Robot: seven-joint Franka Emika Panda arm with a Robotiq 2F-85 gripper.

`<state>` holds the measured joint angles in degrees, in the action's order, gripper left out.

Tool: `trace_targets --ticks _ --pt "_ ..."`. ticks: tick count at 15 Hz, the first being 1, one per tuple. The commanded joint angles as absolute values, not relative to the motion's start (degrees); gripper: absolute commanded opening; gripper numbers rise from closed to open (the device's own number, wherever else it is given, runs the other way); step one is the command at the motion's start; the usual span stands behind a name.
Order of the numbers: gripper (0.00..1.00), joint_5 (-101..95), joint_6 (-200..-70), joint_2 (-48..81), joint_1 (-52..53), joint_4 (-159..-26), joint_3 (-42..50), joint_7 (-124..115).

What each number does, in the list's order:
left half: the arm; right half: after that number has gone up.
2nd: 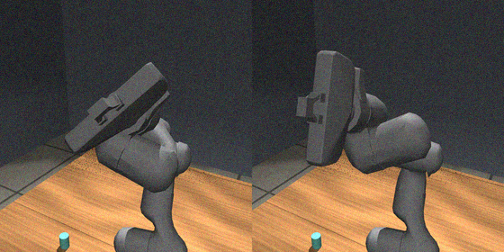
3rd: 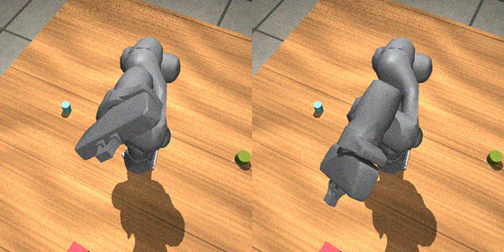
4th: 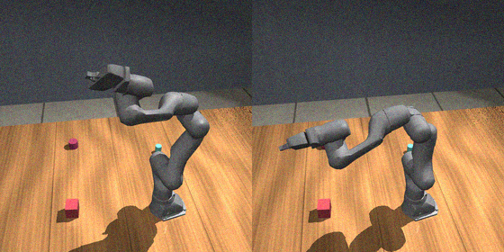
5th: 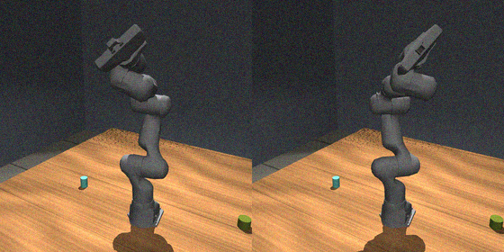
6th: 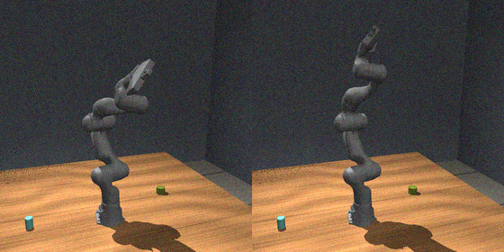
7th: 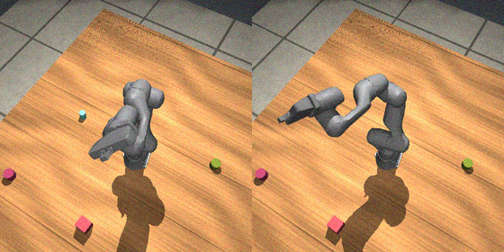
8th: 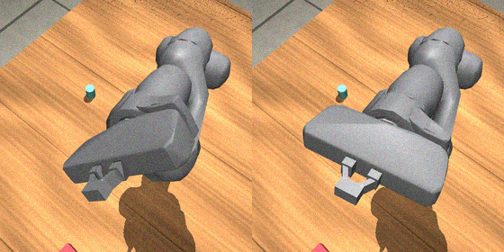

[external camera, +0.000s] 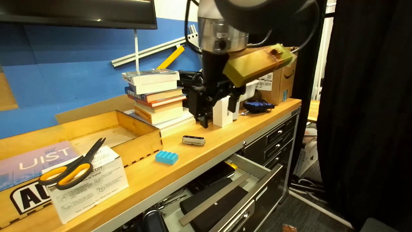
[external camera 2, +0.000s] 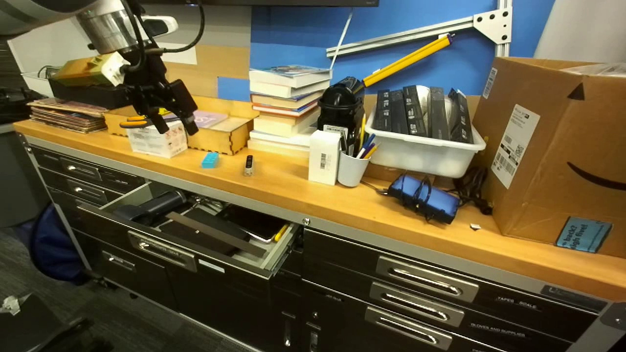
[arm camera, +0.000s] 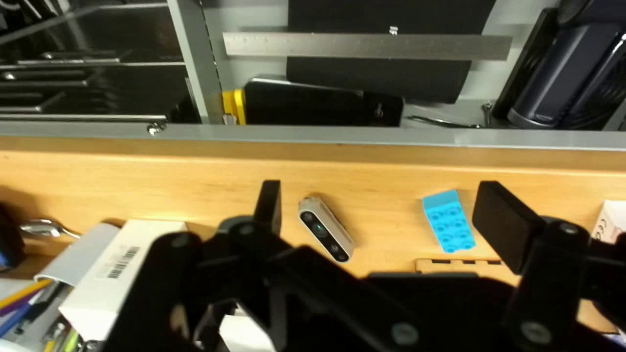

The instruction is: Put the blue object in the drawer and close it

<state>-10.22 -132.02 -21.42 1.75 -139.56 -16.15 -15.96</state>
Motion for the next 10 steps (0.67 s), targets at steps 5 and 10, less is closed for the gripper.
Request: trace_targets --ticks 5,10 --pt "1.0 -29.26 -137.55 1.92 3.75 -125.9 -19.58 -32.59" --pt "1.0 -29.65 -137.22 12.62 10.48 -118.36 -14.68 -32.54"
